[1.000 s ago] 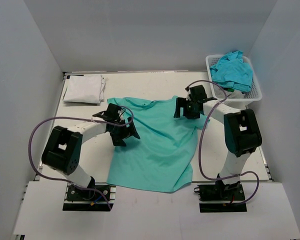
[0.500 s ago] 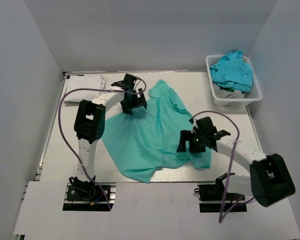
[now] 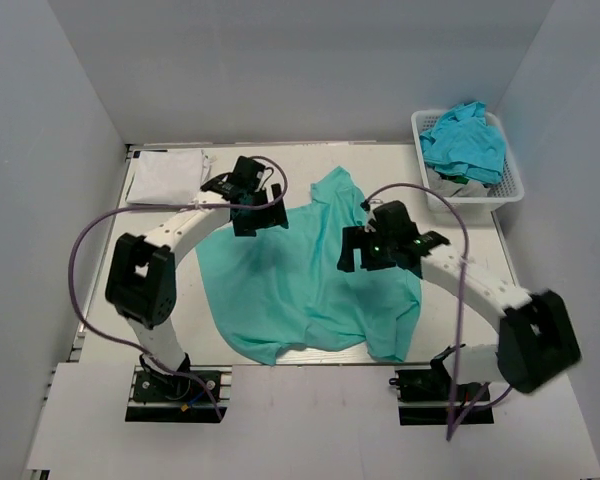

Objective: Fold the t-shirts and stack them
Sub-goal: Flatten out the tshirt

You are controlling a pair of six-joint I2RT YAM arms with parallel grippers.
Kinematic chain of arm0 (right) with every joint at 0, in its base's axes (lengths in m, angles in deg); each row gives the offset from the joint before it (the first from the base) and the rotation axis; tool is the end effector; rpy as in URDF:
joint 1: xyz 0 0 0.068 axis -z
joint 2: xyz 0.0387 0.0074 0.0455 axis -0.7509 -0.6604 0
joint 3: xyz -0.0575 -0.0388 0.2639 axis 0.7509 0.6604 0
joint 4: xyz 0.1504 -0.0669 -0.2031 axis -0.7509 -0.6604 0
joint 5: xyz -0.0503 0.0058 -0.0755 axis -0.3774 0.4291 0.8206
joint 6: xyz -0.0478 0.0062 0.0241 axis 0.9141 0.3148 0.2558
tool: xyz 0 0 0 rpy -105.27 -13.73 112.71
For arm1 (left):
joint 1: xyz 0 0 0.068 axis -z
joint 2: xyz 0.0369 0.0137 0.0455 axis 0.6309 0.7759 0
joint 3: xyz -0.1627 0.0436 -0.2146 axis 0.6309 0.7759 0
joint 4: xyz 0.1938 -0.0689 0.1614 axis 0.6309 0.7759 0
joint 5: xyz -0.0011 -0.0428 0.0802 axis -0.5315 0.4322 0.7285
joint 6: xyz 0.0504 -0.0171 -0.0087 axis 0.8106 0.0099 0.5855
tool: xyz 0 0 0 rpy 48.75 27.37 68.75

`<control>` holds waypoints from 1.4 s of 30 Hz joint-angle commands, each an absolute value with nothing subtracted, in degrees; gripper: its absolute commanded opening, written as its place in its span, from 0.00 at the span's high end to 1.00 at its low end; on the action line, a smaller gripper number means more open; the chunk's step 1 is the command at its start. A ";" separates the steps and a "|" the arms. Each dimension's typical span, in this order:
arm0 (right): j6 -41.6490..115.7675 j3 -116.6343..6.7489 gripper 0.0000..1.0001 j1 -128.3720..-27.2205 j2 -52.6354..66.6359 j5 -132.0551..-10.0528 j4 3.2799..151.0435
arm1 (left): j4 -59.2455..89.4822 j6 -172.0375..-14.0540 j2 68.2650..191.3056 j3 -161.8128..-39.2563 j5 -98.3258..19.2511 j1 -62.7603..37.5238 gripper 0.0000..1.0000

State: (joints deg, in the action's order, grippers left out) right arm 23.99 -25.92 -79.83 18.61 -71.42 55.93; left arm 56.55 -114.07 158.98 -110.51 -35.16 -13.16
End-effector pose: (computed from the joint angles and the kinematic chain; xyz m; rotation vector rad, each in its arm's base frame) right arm 0.2149 0.1357 0.2441 -0.3082 2.4021 0.5884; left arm 0.3475 -0.1718 0.2344 -0.1342 2.7116 -0.4140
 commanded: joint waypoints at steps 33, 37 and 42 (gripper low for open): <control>25.85 -23.40 0.10 -79.70 25.77 -68.36 51.21 | 68.35 -126.54 138.56 -93.21 -11.72 -8.43 0.00; 26.38 -29.83 0.10 -79.08 19.45 -61.68 51.65 | 74.79 -130.86 147.53 -102.17 -3.60 -13.53 0.00; 26.13 -38.89 0.10 -76.71 8.39 -60.60 50.95 | 72.43 -132.43 156.41 -105.36 -6.40 -22.14 0.00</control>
State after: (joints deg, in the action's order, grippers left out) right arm 25.37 -34.88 -78.17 12.93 -63.62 51.69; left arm 69.93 -129.43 154.30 -104.02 -9.63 -18.12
